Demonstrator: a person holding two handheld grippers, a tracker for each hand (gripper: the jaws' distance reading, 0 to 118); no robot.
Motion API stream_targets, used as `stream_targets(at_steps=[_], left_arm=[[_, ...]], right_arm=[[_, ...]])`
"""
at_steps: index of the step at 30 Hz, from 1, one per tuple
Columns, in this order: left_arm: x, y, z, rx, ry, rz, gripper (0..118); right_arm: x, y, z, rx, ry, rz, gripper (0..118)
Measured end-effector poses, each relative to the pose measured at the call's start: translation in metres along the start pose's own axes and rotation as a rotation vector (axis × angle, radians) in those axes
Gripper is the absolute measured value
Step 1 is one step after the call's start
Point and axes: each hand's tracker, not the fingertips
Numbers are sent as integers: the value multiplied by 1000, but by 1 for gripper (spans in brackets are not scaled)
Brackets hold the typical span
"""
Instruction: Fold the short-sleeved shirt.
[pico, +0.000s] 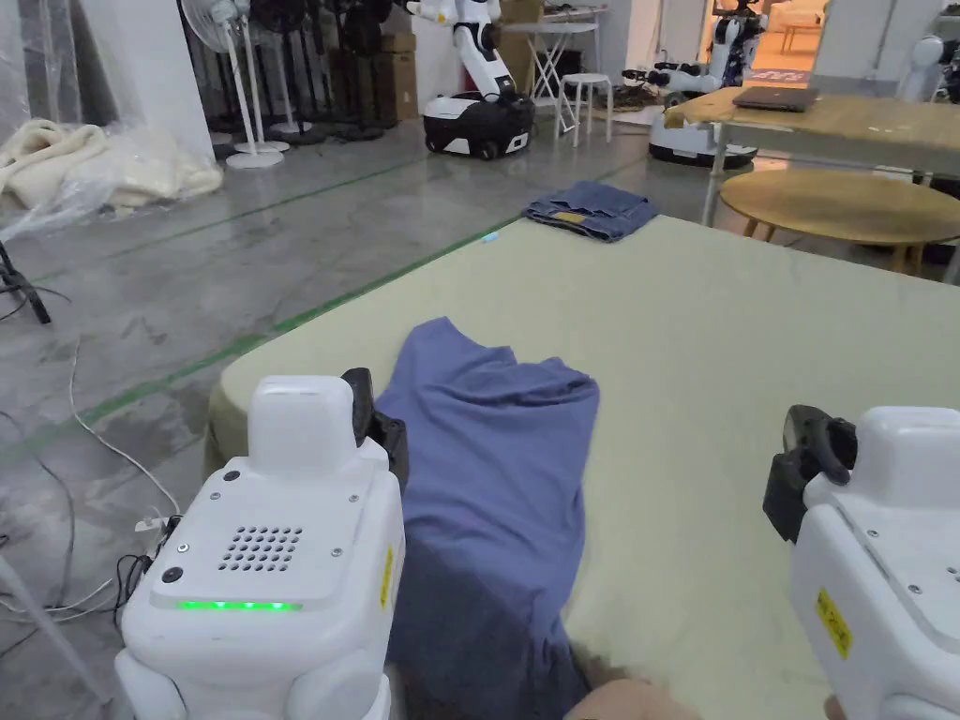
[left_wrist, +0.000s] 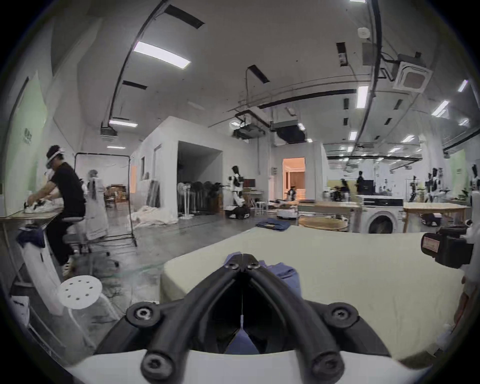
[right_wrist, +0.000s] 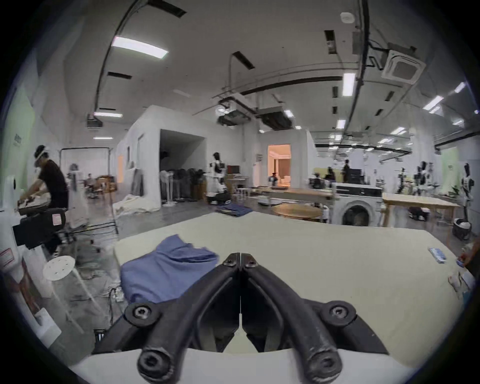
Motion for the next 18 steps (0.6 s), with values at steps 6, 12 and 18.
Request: stream_targets(at_steps=[6,12,18], left_arm=[[1,-15,-26,-99,-33,-8,0],[33,-30,-134,-267,-178,-14,0],[86,-71,-286,-485,-360,-31,5]], right_arm=[[4,-11,-10,-37,6,10,0],[43,-34,-34,-110,-43,28,0],[87,-72,-40,-238,-112,80,0]])
